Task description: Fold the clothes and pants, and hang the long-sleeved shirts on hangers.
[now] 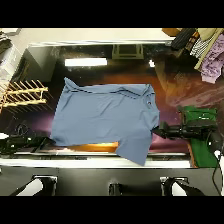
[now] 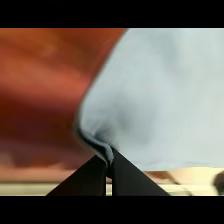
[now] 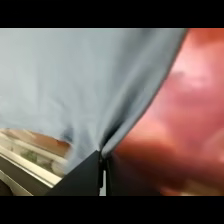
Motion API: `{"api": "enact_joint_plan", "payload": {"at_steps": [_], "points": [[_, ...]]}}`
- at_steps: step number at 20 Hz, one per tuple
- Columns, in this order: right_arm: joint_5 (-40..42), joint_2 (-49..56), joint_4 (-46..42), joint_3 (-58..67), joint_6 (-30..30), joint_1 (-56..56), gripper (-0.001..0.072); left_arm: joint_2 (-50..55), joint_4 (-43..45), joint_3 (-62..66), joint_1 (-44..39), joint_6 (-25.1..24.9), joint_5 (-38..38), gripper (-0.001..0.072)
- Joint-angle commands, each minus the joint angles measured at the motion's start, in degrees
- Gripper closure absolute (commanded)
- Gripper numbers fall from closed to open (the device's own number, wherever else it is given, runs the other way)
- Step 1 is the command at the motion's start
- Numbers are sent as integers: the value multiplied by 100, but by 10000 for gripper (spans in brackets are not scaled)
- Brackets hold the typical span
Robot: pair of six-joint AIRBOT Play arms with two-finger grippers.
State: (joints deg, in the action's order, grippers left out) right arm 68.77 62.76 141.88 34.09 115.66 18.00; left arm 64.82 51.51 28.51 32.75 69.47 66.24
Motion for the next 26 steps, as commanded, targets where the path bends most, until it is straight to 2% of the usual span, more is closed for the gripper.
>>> {"api": "enact_joint_plan", "payload": {"at_steps": [1,4,7,10,14,17,19,22,26], "points": [[-186,-470,431,514,-20,-76,691,-181,-686,317,-76,-144,90,695],[-763,-579,358,1891,-149,-837,691,-586,-1088,1329,-417,-85,146,695],[-1414,-581,-361,3832,-940,-1432,690,-1010,-1099,3165,-715,315,149,694],[-960,-610,-439,5650,-1276,-1445,690,-1423,-824,5307,-671,719,120,695],[-210,-1019,-485,7493,-1993,-1445,689,-2044,492,7257,-671,1814,122,694],[-446,-1451,-1062,8100,-2935,-1443,689,-2608,1725,7567,-671,2653,125,694],[-780,-1668,-1438,8107,-3285,-1443,689,-2793,2315,7567,-671,2857,234,694],[-767,-1569,-1902,8105,-3626,-1443,689,-2618,2175,7495,-684,2828,479,695],[380,-625,-2564,8091,-3989,-1445,689,-1812,1276,7143,-691,2380,699,695]]}}
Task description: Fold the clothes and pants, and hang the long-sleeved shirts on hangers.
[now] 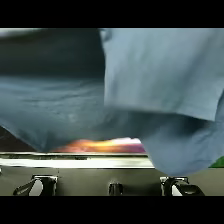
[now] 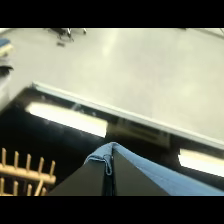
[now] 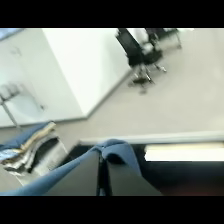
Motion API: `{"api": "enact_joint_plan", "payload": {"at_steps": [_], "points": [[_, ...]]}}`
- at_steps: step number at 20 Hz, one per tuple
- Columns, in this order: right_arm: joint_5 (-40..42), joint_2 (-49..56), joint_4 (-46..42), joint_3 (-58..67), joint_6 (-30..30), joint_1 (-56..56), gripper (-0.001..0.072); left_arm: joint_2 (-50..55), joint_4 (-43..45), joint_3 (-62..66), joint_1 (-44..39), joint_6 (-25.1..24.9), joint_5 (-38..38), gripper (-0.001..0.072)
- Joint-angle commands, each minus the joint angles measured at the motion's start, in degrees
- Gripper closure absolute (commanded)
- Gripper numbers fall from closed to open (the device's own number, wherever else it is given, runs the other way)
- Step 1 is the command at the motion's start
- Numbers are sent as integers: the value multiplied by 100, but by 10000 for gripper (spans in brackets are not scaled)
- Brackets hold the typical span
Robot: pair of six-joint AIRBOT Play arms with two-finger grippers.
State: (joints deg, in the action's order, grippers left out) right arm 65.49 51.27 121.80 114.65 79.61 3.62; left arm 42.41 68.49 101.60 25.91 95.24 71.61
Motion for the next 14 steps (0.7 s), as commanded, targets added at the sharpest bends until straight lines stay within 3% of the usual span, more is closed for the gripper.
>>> {"api": "enact_joint_plan", "payload": {"at_steps": [1,4,7,14], "points": [[1010,879,-553,33,-400,-7,688,752,-684,-269,-7,-319,162,695],[1589,2111,-551,33,-350,-7,688,1878,-990,-474,-271,-826,164,694],[1493,3235,-789,33,-289,-7,687,3311,-776,-553,-879,-1003,-63,694],[-291,5362,-979,33,-291,-7,687,6194,-726,-282,-1652,-1099,-1700,695]]}}
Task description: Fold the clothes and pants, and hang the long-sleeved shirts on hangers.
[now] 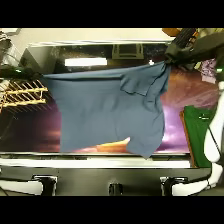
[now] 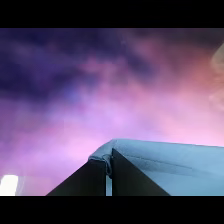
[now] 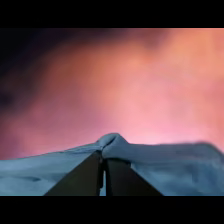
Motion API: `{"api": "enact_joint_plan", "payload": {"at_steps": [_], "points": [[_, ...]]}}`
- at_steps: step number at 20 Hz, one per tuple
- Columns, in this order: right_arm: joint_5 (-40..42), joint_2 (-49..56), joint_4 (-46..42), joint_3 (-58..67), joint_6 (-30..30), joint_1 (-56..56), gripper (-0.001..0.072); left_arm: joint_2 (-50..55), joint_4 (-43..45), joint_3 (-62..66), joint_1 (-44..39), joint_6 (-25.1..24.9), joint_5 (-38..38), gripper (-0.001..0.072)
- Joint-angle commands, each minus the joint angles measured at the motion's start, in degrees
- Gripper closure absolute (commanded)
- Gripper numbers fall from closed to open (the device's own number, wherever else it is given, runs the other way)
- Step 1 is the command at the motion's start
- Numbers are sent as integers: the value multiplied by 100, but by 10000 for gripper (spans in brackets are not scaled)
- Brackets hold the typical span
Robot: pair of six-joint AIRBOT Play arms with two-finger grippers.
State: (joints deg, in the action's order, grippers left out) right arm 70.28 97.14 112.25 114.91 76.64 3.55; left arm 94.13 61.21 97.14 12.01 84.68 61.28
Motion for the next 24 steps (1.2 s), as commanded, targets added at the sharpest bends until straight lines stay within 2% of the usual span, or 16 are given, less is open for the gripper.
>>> {"api": "enact_joint_plan", "payload": {"at_steps": [1,4,6,13,16,20,24], "points": [[-1032,986,-22,7,9,0,687,1231,2,291,-319,-24,-758,695],[-1561,1355,-63,7,221,0,687,1569,7,590,-450,-26,-780,695],[-1541,1419,-199,7,219,2,688,1569,9,588,-496,-22,-647,695],[-61,1436,-1342,7,219,2,687,1808,31,570,-662,352,223,695],[258,1484,-1394,7,216,2,687,1856,57,501,-763,455,647,694],[625,1517,-1392,7,199,0,687,1845,245,494,-870,844,1255,695],[796,1565,-1384,4,199,0,686,1836,275,466,-1008,885,1681,695]]}}
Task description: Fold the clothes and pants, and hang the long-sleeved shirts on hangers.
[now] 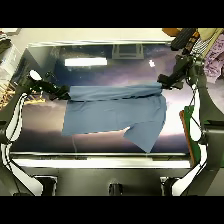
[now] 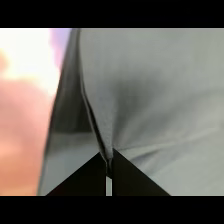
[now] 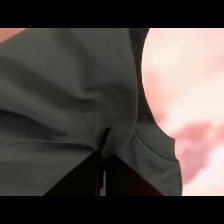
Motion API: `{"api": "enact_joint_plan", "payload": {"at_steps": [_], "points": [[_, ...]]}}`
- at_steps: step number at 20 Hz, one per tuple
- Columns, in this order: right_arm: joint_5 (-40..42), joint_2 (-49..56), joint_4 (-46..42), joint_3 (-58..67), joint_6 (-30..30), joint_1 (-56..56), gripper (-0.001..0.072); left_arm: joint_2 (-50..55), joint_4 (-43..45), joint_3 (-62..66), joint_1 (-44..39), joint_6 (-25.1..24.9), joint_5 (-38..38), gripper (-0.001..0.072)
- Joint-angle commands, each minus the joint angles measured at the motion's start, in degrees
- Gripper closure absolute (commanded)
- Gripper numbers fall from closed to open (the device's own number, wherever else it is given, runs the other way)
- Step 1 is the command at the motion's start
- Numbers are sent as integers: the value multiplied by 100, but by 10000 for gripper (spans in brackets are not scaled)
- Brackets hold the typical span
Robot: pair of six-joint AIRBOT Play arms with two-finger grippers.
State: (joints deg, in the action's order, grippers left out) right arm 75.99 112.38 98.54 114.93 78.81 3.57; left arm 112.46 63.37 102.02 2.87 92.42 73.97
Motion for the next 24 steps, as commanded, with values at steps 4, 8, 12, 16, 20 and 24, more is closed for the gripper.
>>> {"api": "enact_joint_plan", "payload": {"at_steps": [4,8,12,16,20,24], "points": [[544,317,-9,2,-15,-2,671,98,273,-85,-256,177,422,692],[756,341,-11,4,525,74,323,59,417,-37,-122,280,470,284],[1036,-278,1246,0,1451,785,291,-407,514,-20,409,-249,1121,154],[1222,-1309,2039,-1325,1847,1851,291,-1078,750,-557,999,-551,1580,154],[844,-2647,2371,-4044,2267,2319,291,-2214,463,-2514,1532,-719,1071,154],[538,-3296,2533,-5875,2505,2144,291,-3346,131,-4275,1788,-872,446,155]]}}
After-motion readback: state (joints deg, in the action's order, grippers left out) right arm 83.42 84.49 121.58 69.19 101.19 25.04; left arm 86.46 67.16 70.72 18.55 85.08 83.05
